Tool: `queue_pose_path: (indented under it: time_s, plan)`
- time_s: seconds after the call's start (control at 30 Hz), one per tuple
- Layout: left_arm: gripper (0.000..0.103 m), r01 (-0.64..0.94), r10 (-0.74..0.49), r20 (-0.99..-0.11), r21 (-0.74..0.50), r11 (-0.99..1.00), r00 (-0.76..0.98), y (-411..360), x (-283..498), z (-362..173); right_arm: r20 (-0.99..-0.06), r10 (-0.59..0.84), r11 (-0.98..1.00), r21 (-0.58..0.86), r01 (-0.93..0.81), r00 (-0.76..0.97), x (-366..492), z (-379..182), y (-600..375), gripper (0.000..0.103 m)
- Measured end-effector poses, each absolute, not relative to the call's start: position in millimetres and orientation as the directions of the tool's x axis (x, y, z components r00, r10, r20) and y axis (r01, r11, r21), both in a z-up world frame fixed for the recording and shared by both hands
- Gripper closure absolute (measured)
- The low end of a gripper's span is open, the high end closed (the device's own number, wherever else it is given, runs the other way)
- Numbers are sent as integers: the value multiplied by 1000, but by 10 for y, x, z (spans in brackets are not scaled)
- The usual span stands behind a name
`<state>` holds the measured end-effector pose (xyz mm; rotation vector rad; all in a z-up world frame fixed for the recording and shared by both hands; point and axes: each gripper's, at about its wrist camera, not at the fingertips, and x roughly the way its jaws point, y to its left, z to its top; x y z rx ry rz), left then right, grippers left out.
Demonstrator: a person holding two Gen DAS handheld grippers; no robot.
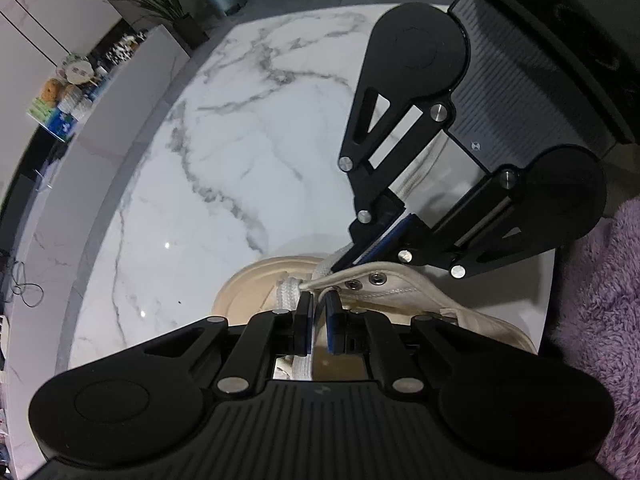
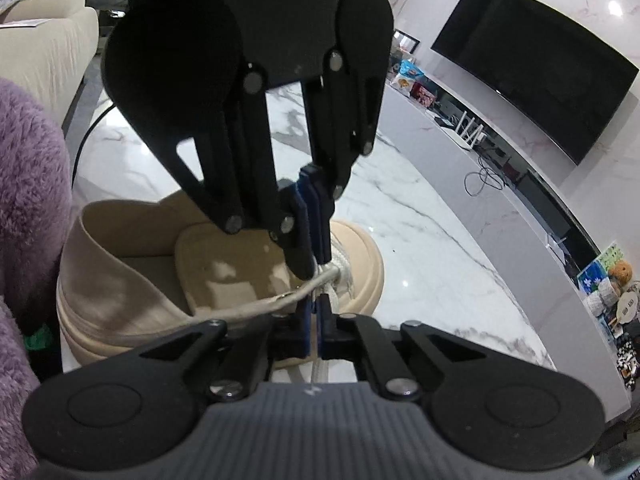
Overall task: Lace up shoes with both hands
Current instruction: 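Grasp the lace tip emerging from the eyelet with the right gripper, then pull the lace away from the sneaker with the right gripper and release it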
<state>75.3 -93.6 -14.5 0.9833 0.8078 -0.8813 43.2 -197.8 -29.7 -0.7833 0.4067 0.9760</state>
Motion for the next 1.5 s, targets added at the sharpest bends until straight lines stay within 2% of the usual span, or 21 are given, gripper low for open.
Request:
queue_pose_path:
  time_s: [0.07, 0.23, 0.67, 0.93, 1.5]
  plan:
    - [97, 886, -250, -869, 348, 307, 428, -898, 720, -107, -638, 568, 334, -398, -854, 520, 431, -275, -2000, 100]
    - [85, 861, -277, -851, 322, 394, 446, -702, 600, 32, -663, 520, 368, -394, -842, 538, 402, -193, -2180, 100]
    - [85, 751, -218, -816, 342, 565, 536, -107, 195, 405, -732, 295, 535, -406, -741, 614, -165, -2, -2959, 100]
    - [85, 681, -186, -791, 352, 642, 583, 135, 47, 519, -726, 168, 592, -467, -657, 667, -244, 171, -3317, 100]
    - [84, 617, -222, -749, 299, 728, 624, 366, -77, 592, -717, -78, 690, -540, -481, 693, -660, 366, -3860, 100]
